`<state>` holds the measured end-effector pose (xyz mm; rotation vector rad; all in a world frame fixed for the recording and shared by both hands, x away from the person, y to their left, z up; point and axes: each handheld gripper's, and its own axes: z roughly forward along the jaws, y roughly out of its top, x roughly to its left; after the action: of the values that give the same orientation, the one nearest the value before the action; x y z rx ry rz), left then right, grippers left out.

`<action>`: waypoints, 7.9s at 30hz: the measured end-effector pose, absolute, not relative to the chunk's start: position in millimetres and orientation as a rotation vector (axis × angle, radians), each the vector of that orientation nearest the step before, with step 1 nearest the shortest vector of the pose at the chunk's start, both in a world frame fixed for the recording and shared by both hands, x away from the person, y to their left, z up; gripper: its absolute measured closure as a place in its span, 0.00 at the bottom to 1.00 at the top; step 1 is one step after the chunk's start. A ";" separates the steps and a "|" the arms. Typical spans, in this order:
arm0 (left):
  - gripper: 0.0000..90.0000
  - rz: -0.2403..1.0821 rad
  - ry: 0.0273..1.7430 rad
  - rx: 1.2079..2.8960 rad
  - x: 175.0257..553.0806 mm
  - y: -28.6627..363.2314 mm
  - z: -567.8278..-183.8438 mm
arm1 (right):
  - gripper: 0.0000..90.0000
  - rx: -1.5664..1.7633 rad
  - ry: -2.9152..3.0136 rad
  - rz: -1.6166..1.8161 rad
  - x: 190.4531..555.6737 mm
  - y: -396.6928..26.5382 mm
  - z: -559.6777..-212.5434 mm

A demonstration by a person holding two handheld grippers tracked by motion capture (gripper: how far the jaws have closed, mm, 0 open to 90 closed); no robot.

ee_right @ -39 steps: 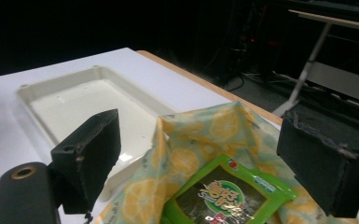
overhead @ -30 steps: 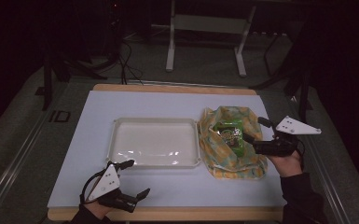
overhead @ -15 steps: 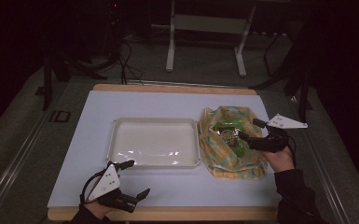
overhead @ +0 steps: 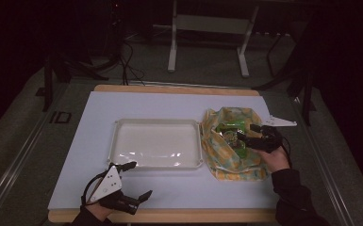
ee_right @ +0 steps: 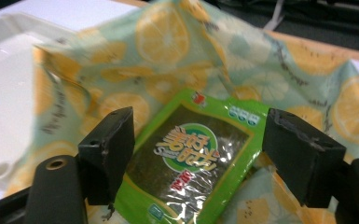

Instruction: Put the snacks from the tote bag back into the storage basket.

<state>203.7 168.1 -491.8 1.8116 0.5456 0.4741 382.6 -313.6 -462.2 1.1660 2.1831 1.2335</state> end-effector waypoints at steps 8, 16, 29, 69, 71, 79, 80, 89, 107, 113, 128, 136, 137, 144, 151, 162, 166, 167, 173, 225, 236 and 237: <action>0.00 0.474 0.544 1.814 203.6 167.6 -492.2 | 0.34 1.268 2.224 1.166 396.3 -319.2 -478.9; 0.00 0.470 0.536 1.815 203.3 166.8 -492.3 | 0.34 1.351 2.212 1.073 405.9 -323.6 -488.0; 0.00 0.471 0.524 1.825 202.6 165.5 -492.6 | 0.63 1.482 2.280 1.077 420.0 -330.2 -493.8; 0.00 0.471 0.520 1.828 203.3 164.8 -493.1 | 0.99 1.648 2.277 0.995 415.8 -305.0 -495.2; 0.00 0.471 0.521 1.824 202.7 165.0 -492.8 | 0.99 1.650 2.254 1.014 412.8 -305.6 -491.5; 0.00 0.475 0.522 1.825 202.7 165.3 -492.5 | 0.99 1.671 2.189 1.048 401.5 -311.3 -476.2; 0.00 0.476 0.521 1.826 202.6 165.3 -492.4 | 0.99 1.668 2.185 1.040 400.4 -311.9 -475.0; 0.00 0.478 0.519 1.826 202.3 165.4 -492.2 | 0.99 1.707 2.100 1.063 391.2 -326.1 -466.2; 0.00 0.484 0.506 1.816 202.2 164.9 -491.9 | 0.99 1.738 1.978 1.113 377.0 -344.3 -442.9; 0.00 0.486 0.507 1.815 202.1 165.3 -491.9 | 0.99 1.742 1.939 1.120 373.6 -354.0 -433.6; 0.00 0.498 0.498 1.807 200.7 165.6 -491.4 | 0.99 1.767 1.875 1.182 363.7 -366.3 -415.1; 0.00 0.493 0.497 1.805 200.7 165.2 -491.3 | 0.99 1.746 1.863 1.223 356.6 -367.2 -400.2; 0.00 0.494 0.497 1.805 200.7 165.2 -491.3 | 0.99 1.742 1.858 1.228 356.2 -367.3 -398.9; 0.00 0.492 0.498 1.803 200.7 165.1 -491.3 | 0.99 1.720 1.856 1.250 354.3 -365.8 -385.1; 0.00 0.491 0.496 1.805 200.3 164.9 -491.2 | 0.99 1.705 1.845 1.294 352.8 -362.8 -374.3; 0.00 0.495 0.496 1.806 200.2 164.9 -491.1 | 0.99 1.667 1.832 1.334 353.0 -353.9 -350.4; 0.00 0.496 0.497 1.804 200.0 164.9 -491.0 | 0.99 1.647 1.838 1.342 353.5 -347.1 -342.6; 0.00 0.497 0.497 1.804 199.9 164.8 -490.9 | 0.99 1.648 1.837 1.345 353.4 -345.7 -341.4; 0.00 0.499 0.495 1.804 199.6 164.7 -490.6 | 0.99 1.627 1.853 1.369 353.9 -333.8 -335.1; 0.00 0.508 0.491 1.789 198.0 165.4 -489.8 | 0.99 1.475 1.979 1.616 361.0 -209.5 -328.2; 0.00 0.507 0.487 1.790 197.5 165.6 -489.7 | 0.99 1.501 1.963 1.681 364.2 -190.6 -347.1; 0.00 0.506 0.486 1.790 197.5 165.5 -489.7 | 0.99 1.507 1.963 1.687 364.9 -189.3 -349.4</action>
<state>197.5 165.5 -489.7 1.7902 0.4859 0.5065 364.9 -189.3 -349.4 1.5074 1.9628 1.6874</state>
